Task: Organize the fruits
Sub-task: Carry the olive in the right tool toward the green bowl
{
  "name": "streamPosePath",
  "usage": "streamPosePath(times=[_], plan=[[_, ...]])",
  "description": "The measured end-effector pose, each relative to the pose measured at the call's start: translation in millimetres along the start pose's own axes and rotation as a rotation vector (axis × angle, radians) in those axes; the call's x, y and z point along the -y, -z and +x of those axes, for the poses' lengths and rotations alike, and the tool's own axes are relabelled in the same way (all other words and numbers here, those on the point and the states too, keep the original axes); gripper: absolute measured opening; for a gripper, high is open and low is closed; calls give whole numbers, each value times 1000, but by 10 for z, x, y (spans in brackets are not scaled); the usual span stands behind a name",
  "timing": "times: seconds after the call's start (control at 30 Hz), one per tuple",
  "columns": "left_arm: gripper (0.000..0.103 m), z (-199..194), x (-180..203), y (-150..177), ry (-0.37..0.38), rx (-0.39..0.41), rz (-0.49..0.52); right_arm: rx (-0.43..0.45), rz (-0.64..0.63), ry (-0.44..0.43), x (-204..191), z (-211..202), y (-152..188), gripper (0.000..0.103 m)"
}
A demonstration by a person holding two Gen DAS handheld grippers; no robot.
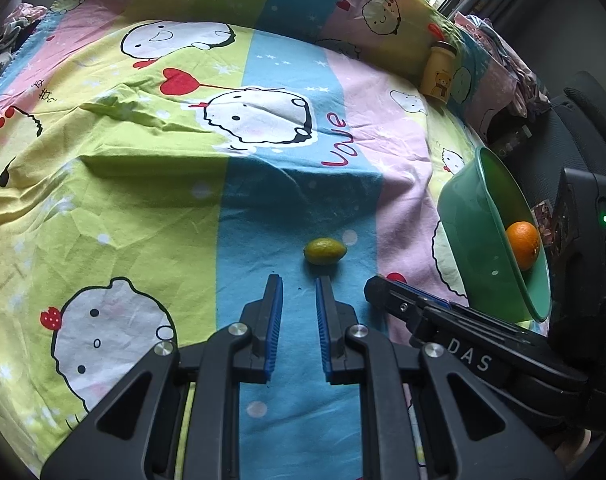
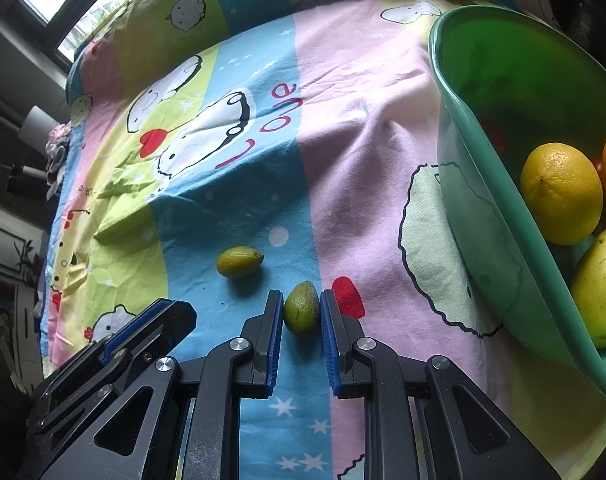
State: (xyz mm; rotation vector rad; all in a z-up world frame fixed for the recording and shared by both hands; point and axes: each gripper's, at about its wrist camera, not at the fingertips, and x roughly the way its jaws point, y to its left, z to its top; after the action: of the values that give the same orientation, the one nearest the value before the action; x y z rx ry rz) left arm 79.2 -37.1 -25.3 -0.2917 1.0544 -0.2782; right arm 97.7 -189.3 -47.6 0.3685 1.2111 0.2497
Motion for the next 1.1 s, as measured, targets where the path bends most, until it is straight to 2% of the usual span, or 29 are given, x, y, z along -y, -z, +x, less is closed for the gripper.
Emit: streamPosePath(times=[0.5, 1.1], plan=[[14, -146, 82, -16, 12, 44, 16, 60, 15, -87, 45, -276, 29, 21], [14, -359, 304, -18, 29, 115, 71, 172, 32, -186, 194, -687, 53, 21]])
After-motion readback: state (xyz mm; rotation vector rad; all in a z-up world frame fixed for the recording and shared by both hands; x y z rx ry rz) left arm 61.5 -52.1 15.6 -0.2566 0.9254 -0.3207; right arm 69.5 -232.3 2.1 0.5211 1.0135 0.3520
